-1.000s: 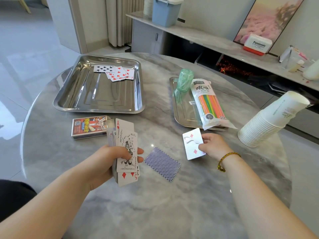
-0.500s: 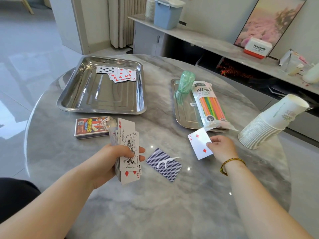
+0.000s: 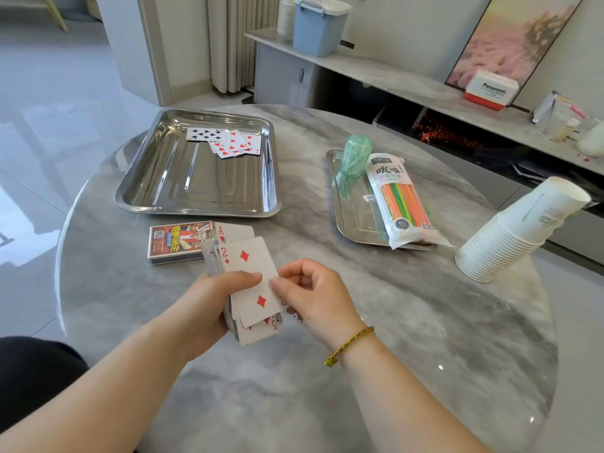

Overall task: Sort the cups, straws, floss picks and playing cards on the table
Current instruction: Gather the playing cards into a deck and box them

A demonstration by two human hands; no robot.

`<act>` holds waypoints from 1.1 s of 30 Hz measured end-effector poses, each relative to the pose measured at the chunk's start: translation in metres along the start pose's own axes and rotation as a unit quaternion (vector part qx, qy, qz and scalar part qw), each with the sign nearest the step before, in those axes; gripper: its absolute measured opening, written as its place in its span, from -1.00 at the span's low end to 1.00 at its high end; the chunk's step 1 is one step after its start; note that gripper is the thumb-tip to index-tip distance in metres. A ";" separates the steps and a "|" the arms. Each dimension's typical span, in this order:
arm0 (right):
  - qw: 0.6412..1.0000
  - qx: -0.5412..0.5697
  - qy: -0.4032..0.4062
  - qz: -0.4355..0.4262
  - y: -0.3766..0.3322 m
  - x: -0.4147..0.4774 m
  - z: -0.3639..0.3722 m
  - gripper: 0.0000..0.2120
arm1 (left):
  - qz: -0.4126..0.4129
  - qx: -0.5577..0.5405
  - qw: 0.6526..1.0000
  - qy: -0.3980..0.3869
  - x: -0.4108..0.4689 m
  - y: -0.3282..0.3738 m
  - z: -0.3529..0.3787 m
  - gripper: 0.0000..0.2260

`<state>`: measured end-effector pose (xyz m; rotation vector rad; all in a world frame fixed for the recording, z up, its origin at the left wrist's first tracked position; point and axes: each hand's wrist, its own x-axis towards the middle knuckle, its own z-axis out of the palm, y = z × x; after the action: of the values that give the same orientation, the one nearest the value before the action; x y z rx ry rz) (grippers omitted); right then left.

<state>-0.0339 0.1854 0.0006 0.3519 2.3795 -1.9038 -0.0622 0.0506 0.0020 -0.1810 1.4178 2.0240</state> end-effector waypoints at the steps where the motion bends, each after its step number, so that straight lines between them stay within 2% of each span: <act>1: 0.999 -0.036 0.023 -0.026 0.003 0.003 -0.005 -0.79 | 0.000 -0.013 1.000 0.005 0.001 0.000 -0.001 -0.84; 4: 0.970 -0.225 0.069 -0.062 0.022 0.015 -0.037 -0.89 | 0.016 -0.047 0.999 0.007 0.001 0.005 -0.004 -0.74; 7: 0.919 -0.394 0.003 -0.023 0.045 0.021 -0.067 -0.78 | 0.025 -0.064 0.998 0.008 0.002 0.010 -0.007 -0.70; 11: 0.897 -0.442 -0.012 -0.014 0.052 0.020 -0.075 -0.83 | 0.023 -0.060 0.998 0.013 0.003 0.012 -0.007 -0.66; 16: 0.821 -0.565 -0.046 -0.068 0.042 0.027 -0.071 -0.80 | 0.022 -0.056 0.998 0.023 0.004 0.011 -0.006 -0.64; 20: 0.781 -0.621 -0.027 -0.065 0.038 0.035 -0.072 -0.77 | 0.024 -0.062 0.998 0.022 0.005 0.011 -0.006 -0.67; 22: 0.789 -0.613 0.024 -0.028 0.040 0.041 -0.079 -0.77 | 0.025 -0.064 0.998 0.018 0.005 0.012 -0.007 -0.68; 26: 0.844 -0.522 0.103 0.065 0.042 0.047 -0.091 -0.80 | 0.028 -0.068 0.997 0.018 0.006 0.013 -0.007 -0.71; 29: 0.880 -0.456 0.129 0.040 0.036 0.040 -0.078 -0.74 | 0.032 -0.074 0.997 0.021 0.006 0.015 -0.006 -0.75; 31: 0.893 -0.440 0.084 0.034 0.031 0.030 -0.061 -0.65 | 0.037 -0.076 0.996 0.027 0.006 0.015 -0.006 -0.75; 33: 0.871 -0.486 0.002 0.070 0.029 0.023 -0.045 -0.49 | 0.041 -0.083 0.995 0.031 0.007 0.015 -0.006 -0.72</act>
<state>-0.0459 0.2381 -0.0216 0.4002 2.8145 -0.4664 -0.0779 0.0448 0.0081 -0.2642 1.3138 2.2216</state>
